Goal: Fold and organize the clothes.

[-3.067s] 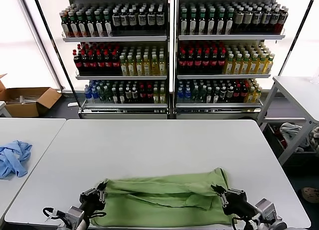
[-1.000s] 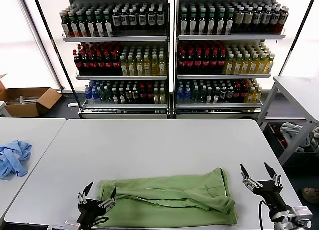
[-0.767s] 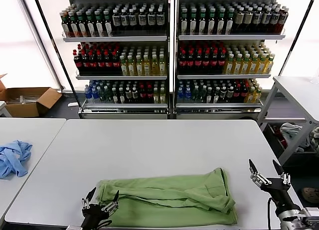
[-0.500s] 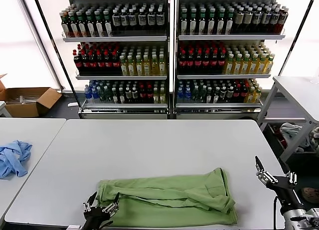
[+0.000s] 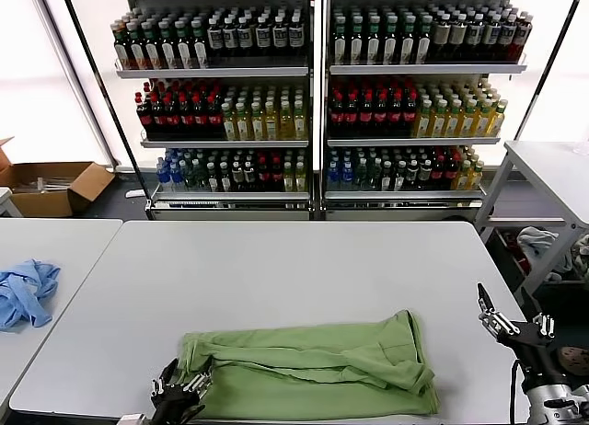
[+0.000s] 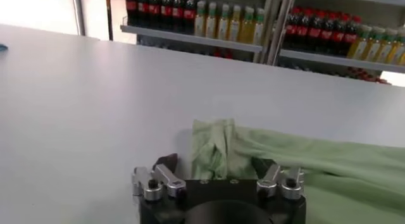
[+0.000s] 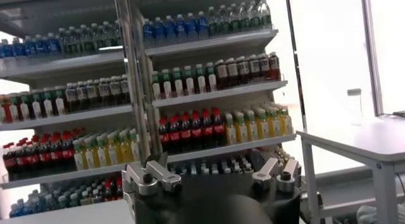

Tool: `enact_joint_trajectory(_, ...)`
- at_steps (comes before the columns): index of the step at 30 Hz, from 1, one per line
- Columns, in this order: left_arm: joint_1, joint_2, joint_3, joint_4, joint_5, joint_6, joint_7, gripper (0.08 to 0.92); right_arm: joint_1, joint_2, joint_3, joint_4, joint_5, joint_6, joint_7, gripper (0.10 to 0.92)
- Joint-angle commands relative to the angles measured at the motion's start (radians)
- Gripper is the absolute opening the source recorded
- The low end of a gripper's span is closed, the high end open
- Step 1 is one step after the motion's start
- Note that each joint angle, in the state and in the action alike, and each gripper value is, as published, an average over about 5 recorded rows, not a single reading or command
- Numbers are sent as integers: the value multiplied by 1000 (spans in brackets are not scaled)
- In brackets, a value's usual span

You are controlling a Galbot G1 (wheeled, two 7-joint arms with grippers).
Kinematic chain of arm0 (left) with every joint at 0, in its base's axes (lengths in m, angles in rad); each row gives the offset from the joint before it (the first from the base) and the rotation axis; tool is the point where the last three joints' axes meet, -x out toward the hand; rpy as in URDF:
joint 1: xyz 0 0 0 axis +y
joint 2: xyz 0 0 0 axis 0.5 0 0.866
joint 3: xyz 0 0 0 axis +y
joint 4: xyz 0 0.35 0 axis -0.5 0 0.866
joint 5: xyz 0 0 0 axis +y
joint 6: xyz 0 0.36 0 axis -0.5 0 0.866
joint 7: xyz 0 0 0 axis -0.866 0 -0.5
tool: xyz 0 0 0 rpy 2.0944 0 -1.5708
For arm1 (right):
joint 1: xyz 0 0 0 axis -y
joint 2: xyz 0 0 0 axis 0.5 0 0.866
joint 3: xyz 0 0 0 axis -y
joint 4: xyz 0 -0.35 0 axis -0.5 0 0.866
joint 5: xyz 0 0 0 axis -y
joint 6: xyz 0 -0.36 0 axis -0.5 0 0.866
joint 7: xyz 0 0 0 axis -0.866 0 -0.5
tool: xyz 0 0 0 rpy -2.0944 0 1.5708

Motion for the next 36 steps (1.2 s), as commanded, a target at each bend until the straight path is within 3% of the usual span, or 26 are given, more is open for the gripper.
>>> enact_joint_trajectory(1,1,-7,34,22,-3,-31,9,655,1,1,3,-2,9,11,-4,823)
enact_joint_trajectory(12,-27,-24,99,33,71,-63,-29,343,10,14,-16,13,-4,11,-4,823)
enact_joint_trajectory(19,-59,-16,63,-18,67,-50,-52,140,16,17,-25,17,-10,10,-2,823)
enact_joint_trajectory(25,-96,7,-74,-66,-2,-12,-91,104,27,12,-25,21,-14,5,4,823)
enact_joint_trajectory(36,-105,44,-545,-26,-187,150,-177,104,64,4,-51,18,-14,-4,7,823)
